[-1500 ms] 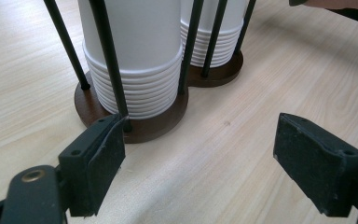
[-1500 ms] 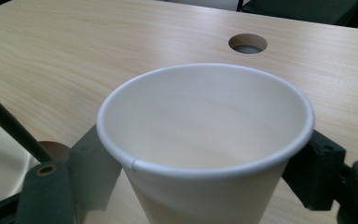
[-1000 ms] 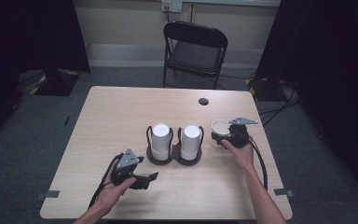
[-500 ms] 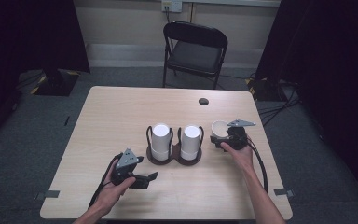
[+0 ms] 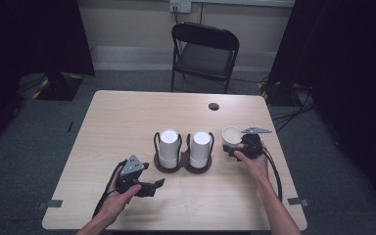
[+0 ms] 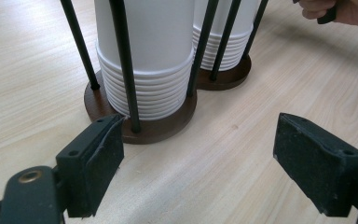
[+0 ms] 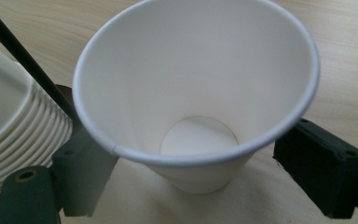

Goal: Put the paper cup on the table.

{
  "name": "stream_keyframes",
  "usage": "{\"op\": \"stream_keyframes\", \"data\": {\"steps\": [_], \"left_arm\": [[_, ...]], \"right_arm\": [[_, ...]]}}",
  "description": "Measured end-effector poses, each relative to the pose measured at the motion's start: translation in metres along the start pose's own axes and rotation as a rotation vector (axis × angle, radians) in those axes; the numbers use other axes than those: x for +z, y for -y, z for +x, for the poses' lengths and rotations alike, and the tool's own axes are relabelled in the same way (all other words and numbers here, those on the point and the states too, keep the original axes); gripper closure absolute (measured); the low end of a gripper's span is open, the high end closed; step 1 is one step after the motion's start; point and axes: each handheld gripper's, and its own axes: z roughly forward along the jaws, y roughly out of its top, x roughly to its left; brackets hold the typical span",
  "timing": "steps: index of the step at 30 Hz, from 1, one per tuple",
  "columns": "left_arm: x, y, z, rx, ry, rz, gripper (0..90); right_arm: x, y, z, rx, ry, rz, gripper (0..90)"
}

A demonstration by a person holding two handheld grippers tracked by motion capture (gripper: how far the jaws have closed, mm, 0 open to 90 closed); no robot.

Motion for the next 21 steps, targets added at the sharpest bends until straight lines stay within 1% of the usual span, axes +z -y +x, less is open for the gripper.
{"op": "stream_keyframes", "data": {"steps": [2,4,6,9,13,16,17,18,19,21], "left_arm": [[0.000,0.000,0.000,-0.001,-0.002,-0.005,16.0],[0.001,0.000,0.000,-0.006,-0.004,-0.004,16.0],[0.001,0.000,0.001,0.002,-0.008,0.002,16.0],[0.001,0.000,0.000,-0.005,-0.007,-0.003,16.0],[0.001,0.001,0.001,0.002,-0.010,0.003,16.0],[0.002,0.001,0.000,-0.008,-0.011,0.004,16.0],[0.002,0.001,0.000,-0.005,-0.011,0.007,16.0],[0.002,0.001,0.000,-0.005,-0.014,0.013,16.0],[0.002,0.002,0.000,-0.011,-0.014,0.013,16.0],[0.003,0.002,0.000,-0.006,-0.015,0.019,16.0]], "right_arm": [[-0.003,0.000,0.001,-0.014,-0.011,0.009,14.2],[-0.006,0.001,0.002,-0.021,-0.006,0.016,14.2],[-0.010,0.002,0.000,-0.016,-0.003,0.010,14.2],[-0.017,0.003,-0.002,-0.008,0.001,0.003,14.2],[-0.025,0.006,-0.002,-0.013,-0.006,0.007,14.3],[-0.032,0.007,-0.001,0.002,-0.016,-0.015,14.8],[-0.034,0.007,0.000,0.005,-0.018,-0.024,16.5],[-0.037,0.008,0.001,-0.006,-0.014,-0.036,18.3],[-0.042,0.008,0.002,-0.003,-0.016,-0.054,18.4],[-0.044,0.009,0.003,0.000,-0.022,-0.060,18.4]]}}
